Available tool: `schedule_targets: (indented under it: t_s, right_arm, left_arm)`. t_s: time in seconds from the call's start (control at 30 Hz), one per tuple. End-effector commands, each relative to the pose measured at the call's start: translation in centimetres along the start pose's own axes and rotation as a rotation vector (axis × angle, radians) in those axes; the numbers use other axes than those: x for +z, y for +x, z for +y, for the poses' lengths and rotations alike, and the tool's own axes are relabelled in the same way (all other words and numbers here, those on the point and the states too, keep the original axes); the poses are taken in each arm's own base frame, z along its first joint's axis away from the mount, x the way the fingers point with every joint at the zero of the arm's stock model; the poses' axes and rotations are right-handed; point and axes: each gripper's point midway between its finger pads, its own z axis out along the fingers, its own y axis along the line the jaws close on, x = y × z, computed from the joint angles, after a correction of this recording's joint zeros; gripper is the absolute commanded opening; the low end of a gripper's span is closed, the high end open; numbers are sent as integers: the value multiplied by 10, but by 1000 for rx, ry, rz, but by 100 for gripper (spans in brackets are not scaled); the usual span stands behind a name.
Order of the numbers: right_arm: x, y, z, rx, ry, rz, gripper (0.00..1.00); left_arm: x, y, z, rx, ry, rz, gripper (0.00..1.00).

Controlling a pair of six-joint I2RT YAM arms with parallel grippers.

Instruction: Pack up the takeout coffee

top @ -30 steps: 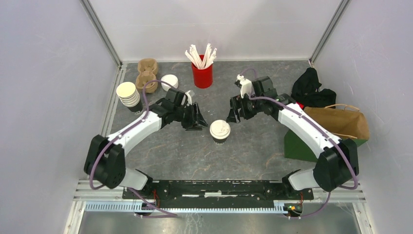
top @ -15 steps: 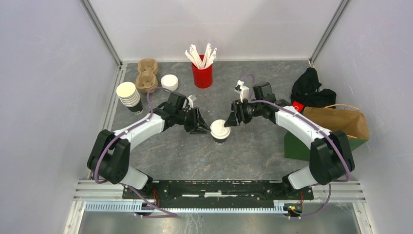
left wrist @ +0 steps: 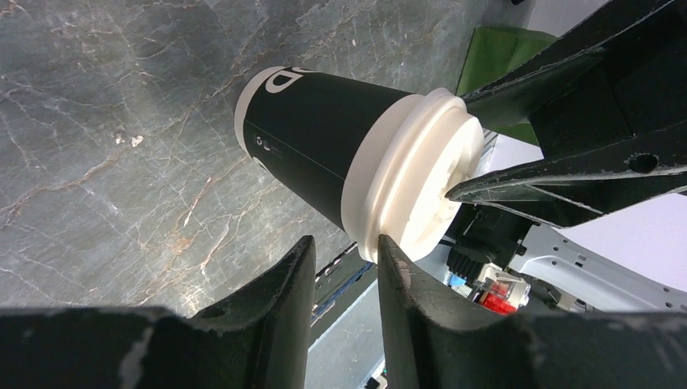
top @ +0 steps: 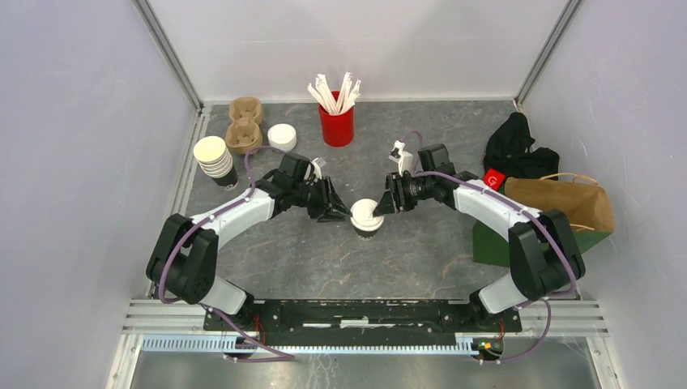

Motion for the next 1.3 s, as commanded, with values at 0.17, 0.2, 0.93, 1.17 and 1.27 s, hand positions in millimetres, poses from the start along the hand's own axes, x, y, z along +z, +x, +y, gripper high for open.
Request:
schedule_targets:
  t_s: [0.17,0.2,0.93,1.17,1.27]
  right_arm:
    - [6,2,-16,67,8,-22,52]
    - [5,2,-17,76,3,-24,52]
    - [4,-11,-22,139,-81,-67,57]
    - [1,-9,-31,134,-32,-56,53]
    - [2,-6,-32,133,-36,-47,53]
  left_arm:
    - [9,3,51,-24,-208,6,38]
    - [10,3,55,-21,-224,8,37]
    - [3,-18,27,38,-190,-31,40]
    - [-12,-32,-3,85,-141,-89,48]
    - [-19,-33,-10,93,-136,-105,50]
